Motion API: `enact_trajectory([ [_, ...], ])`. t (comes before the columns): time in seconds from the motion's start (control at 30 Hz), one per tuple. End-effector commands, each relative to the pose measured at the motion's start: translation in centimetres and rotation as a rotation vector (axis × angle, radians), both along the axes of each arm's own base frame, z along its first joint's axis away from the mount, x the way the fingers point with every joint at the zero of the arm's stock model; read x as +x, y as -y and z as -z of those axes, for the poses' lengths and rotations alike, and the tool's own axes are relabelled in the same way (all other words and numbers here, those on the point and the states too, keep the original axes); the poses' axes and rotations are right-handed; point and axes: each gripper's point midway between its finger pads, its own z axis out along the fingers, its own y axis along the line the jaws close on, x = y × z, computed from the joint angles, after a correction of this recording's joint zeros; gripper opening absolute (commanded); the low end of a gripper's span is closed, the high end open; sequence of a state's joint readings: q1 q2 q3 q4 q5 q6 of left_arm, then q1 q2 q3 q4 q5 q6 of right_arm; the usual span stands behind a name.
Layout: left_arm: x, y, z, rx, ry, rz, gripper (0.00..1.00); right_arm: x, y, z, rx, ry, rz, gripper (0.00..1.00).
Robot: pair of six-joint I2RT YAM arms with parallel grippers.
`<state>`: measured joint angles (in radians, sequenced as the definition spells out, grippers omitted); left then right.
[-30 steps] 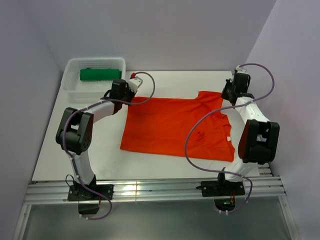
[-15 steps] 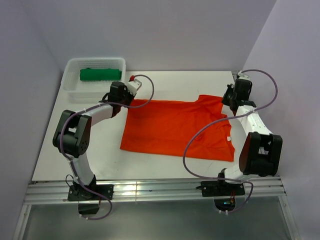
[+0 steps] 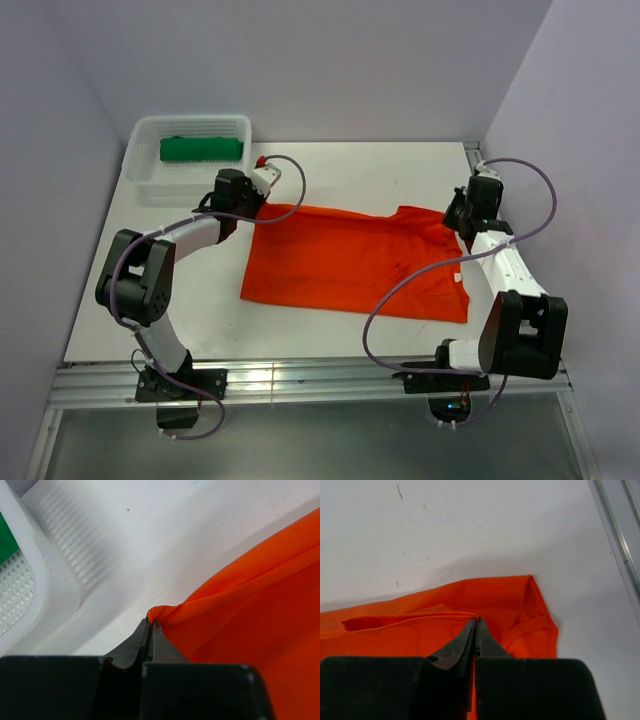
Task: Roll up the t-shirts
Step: Fold the tshirt
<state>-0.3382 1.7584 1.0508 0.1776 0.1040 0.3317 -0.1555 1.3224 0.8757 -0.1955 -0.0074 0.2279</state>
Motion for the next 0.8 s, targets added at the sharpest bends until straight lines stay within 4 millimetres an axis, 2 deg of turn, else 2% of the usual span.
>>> enact_trajectory([
  [0.0,-0.2,0.6,-3.0,-0.031,0.089,0.043,0.00,-0.6,-0.3,-1.2,-0.011,0.034,0.012,0.00],
  [0.23,-1.3,0.4,-3.2,-0.025,0.098,0.060,0.00,-2.3,-0.8,-1.5,-0.025,0.033,0.023,0.00],
  [0.33,-2.1,0.3,-2.6,-0.019,0.090,0.077,0.00,-2.8,-1.1,-1.6,-0.023,0.037,0.022,0.00],
  [0.77,-4.3,0.8,-1.9,-0.011,0.084,0.138,0.00,-4.7,-2.0,-0.4,-0.020,-0.014,0.026,0.00],
])
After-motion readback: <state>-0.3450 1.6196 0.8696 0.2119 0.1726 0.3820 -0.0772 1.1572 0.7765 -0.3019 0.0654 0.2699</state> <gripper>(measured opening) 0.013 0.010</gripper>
